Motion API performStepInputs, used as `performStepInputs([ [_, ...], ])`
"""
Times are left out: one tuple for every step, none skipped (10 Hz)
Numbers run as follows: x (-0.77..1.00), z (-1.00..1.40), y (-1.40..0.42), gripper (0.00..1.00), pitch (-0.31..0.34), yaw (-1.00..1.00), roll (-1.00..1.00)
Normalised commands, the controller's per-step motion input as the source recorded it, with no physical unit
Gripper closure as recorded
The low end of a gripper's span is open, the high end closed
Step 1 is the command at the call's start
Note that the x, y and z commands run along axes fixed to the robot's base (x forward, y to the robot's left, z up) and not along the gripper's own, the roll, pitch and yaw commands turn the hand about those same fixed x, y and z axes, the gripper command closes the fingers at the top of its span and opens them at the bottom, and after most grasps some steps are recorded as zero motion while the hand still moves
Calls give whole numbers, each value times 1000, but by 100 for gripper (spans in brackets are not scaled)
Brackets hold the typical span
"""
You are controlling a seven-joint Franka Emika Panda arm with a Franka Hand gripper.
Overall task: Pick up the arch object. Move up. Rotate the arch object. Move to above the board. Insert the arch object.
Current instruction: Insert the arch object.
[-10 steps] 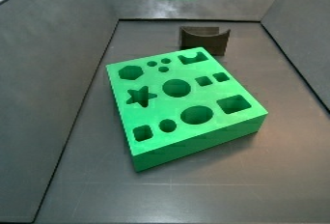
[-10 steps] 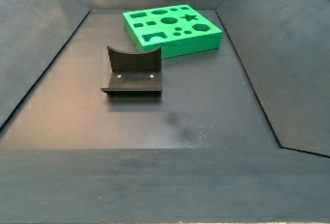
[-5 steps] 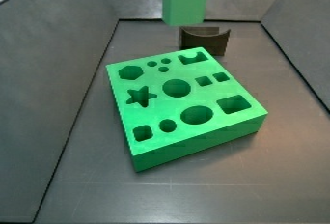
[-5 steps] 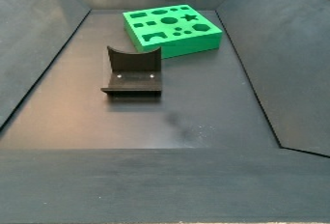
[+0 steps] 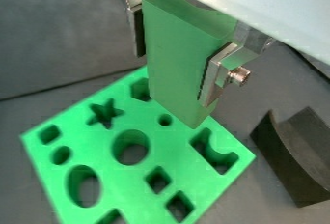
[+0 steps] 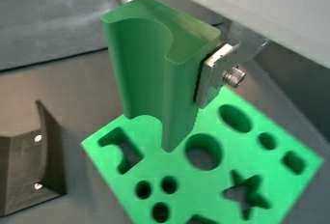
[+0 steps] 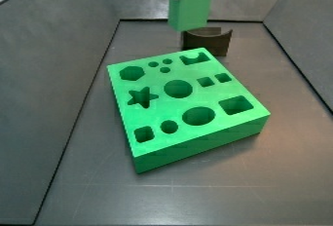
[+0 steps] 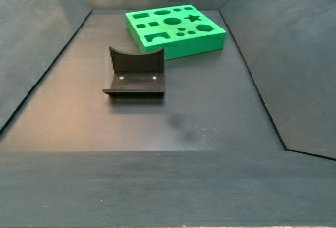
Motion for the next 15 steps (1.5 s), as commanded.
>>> performStepInputs([
  [509, -634, 509, 100, 0, -429, 0],
  [340, -606, 417, 100, -30, -517, 0],
  [417, -543, 343, 100, -103, -434, -24],
  [200, -397, 29, 100, -141, -140, 0],
  [80, -123, 0, 100, -67, 0, -11],
  [0, -249, 31, 100, -31, 0, 17],
  [0, -443, 23, 100, -21, 63, 239],
  [0, -437, 11, 100, -50, 49, 219],
  [117, -463, 17, 100, -93, 0, 77],
  [69, -374, 71, 100, -66, 0, 76],
  [0, -391, 106, 100, -17, 0, 186],
  [-54, -366, 97, 100, -23, 14, 247],
  [-20, -351, 103, 100, -51, 89, 229],
  [0, -371, 40, 100, -70, 123, 214],
  [-143, -363, 0, 100, -123, 223, 250],
])
